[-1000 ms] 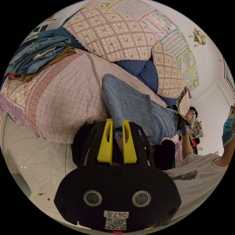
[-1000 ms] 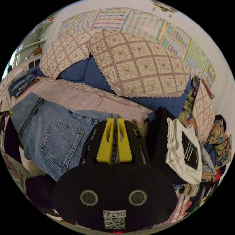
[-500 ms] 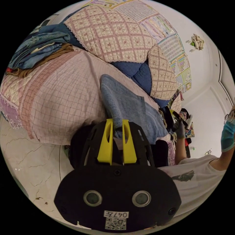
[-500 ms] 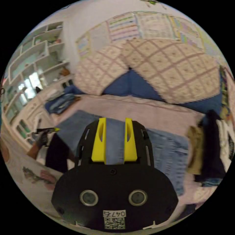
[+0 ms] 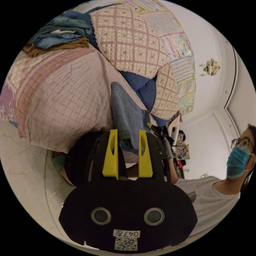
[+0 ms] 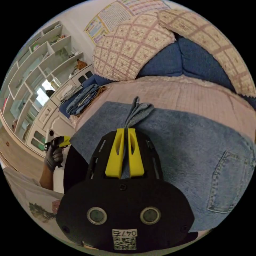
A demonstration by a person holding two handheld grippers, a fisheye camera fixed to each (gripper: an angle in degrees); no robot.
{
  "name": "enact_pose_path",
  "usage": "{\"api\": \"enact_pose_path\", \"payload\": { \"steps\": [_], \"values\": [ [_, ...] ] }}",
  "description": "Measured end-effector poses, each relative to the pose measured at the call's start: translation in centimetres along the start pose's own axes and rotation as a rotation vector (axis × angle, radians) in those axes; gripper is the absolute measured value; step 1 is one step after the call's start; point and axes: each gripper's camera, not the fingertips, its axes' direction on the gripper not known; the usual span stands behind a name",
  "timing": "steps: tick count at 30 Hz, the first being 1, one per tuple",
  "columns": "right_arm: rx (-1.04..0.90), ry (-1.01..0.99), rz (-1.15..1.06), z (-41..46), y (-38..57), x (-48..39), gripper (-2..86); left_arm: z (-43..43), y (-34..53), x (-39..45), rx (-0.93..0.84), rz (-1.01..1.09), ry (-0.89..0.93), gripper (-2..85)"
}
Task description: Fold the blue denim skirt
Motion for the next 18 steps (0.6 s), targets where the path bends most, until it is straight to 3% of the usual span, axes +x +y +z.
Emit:
{"api": "enact_pose_path", "payload": {
  "steps": [6,10,15,18],
  "values": [
    [0.092,0.189,-0.065,-2.9,1.3,0.3,-0.5,0.6,0.4,1.6,0.029,-0.025,-0.030,11.6],
    [0.000,0.096,0.027,1.6,2.9,4.3,-0.3,2.5,0.6,4.5,-0.008,0.021,-0.057,12.4],
    [-0.014,0.068,0.098,4.0,4.0,7.5,4.2,6.5,1.0,11.3,-0.132,0.148,-0.232,13.5],
    [-0.117,-0.035,0.097,6.0,5.1,9.3,6.1,8.4,1.5,14.9,-0.186,0.216,-0.283,13.6]
  ]
}}
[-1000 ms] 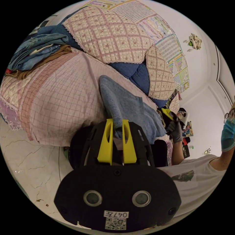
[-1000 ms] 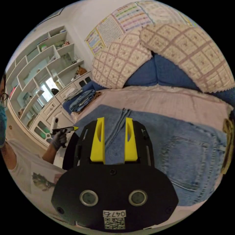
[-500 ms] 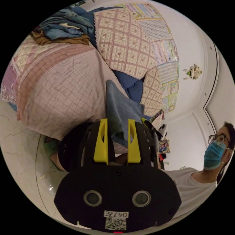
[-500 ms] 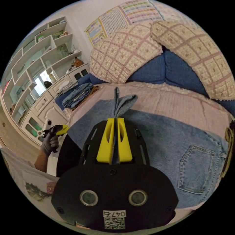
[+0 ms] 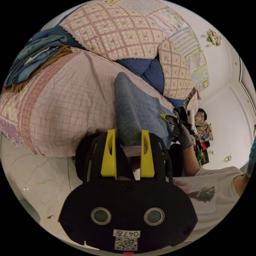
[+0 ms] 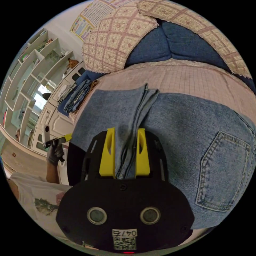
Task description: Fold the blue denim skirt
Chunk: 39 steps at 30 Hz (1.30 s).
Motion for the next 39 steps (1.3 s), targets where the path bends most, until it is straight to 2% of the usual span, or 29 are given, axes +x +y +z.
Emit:
{"api": "enact_pose_path", "payload": {
  "steps": [2,4,7,9,11,13,15,16,21,23,25,27,29,32,33,39],
  "values": [
    [0.011,0.015,-0.002,0.6,0.8,1.0,1.1,0.5,-0.1,2.6,-0.034,0.048,0.024,13.9],
    [0.015,-0.033,0.025,0.8,0.9,2.0,0.0,0.3,0.3,5.4,-0.035,0.105,0.015,14.2],
    [0.033,-0.164,0.099,1.0,0.6,3.8,-0.4,0.0,1.4,11.0,-0.078,0.227,-0.174,14.3],
    [0.063,-0.289,0.149,1.2,0.4,5.0,-0.4,1.0,2.2,15.9,-0.092,0.318,-0.386,14.2],
    [0.094,-0.388,0.187,1.6,0.2,5.9,-0.4,2.3,2.5,19.8,-0.077,0.369,-0.465,14.1],
    [0.106,-0.398,0.183,1.7,0.0,5.8,-0.5,4.1,2.5,23.4,-0.082,0.395,-0.570,13.8],
    [0.111,-0.392,0.162,1.7,-0.3,5.5,-0.5,6.6,2.3,27.4,-0.098,0.419,-0.765,13.0],
    [0.114,-0.385,0.145,1.7,-0.4,5.2,-0.4,6.9,2.3,28.3,-0.081,0.422,-0.794,12.6],
    [0.139,-0.375,0.084,1.1,-0.5,4.3,-0.5,8.6,2.9,35.2,-0.034,0.508,-0.989,2.5],
    [0.176,-0.344,0.043,0.3,0.3,4.0,-0.5,8.2,3.7,36.9,0.011,0.533,-1.015,1.2],
    [0.157,-0.289,0.045,1.2,1.2,4.4,-0.5,7.8,4.2,38.6,0.039,0.554,-0.964,0.6],
    [0.081,-0.189,0.085,4.4,2.2,5.7,-0.5,9.6,4.1,40.5,-0.071,0.604,-0.985,0.2],
    [-0.082,-0.140,0.160,10.2,3.6,8.3,-0.3,10.7,4.3,42.4,-0.095,0.671,-1.023,0.1],
    [0.017,-0.342,0.231,11.2,5.6,10.9,1.5,11.6,4.6,45.5,-0.143,0.755,-1.070,0.1],
    [0.028,-0.341,0.229,11.1,5.8,11.1,2.3,11.7,4.7,46.5,-0.145,0.771,-1.075,0.1],
    [0.172,-0.094,0.164,9.2,4.0,10.4,8.0,11.9,4.2,50.4,-0.155,0.742,-1.054,0.1]
  ]
}}
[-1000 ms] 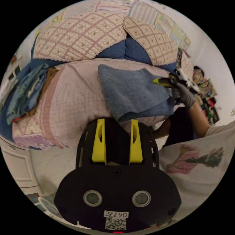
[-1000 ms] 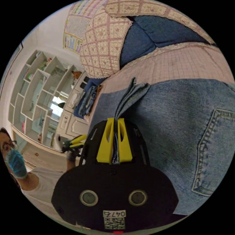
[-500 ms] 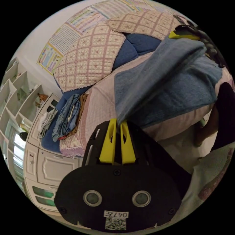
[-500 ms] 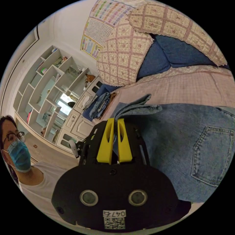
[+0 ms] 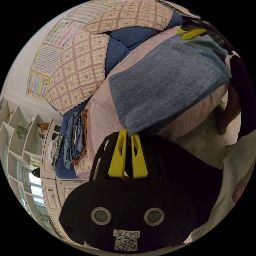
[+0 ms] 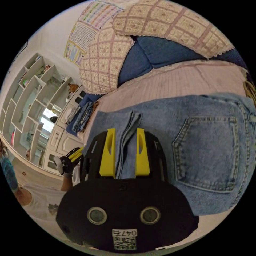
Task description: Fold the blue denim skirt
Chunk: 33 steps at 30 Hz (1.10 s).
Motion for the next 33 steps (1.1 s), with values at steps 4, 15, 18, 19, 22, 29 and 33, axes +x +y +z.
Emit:
{"api": "enact_pose_path", "payload": {
  "steps": [4,15,18,19,22,29,33],
  "values": [
    [-0.123,0.004,0.019,5.9,-3.2,1.3,8.5,-1.7,-0.7,0.4,0.013,-0.018,0.000,0.0],
    [-0.164,0.211,-0.216,13.4,-2.8,-3.3,0.8,-5.6,-2.3,1.6,0.012,0.024,-0.011,0.4],
    [-0.207,0.233,-0.164,15.4,-1.8,-2.2,6.8,-6.0,-2.5,1.7,0.001,0.039,-0.019,0.5],
    [-0.144,0.308,-0.164,14.5,-1.4,-3.3,9.0,-6.1,-2.4,1.6,0.004,0.035,-0.016,0.5],
    [-0.002,0.352,-0.345,13.8,-0.9,-9.0,7.9,-6.5,-1.9,0.9,0.025,0.007,0.007,0.5],
    [-0.273,0.033,-0.667,26.8,-2.1,-20.9,-0.2,-6.7,-0.9,-0.1,0.034,0.013,-0.005,0.3],
    [-0.377,0.157,-0.619,33.5,-2.3,-21.6,-0.5,-6.8,0.3,-1.4,0.047,-0.011,-0.024,-0.3]
  ]
}}
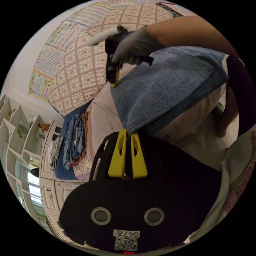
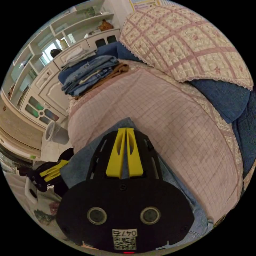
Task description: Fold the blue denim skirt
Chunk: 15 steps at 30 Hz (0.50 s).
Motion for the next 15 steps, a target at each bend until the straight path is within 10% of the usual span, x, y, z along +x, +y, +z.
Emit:
{"api": "enact_pose_path", "payload": {
  "steps": [15],
  "values": [
    [0.015,0.065,0.010,-0.8,3.1,-2.8,-0.8,3.8,5.9,-3.3,0.022,0.152,-0.103,0.7]
  ]
}}
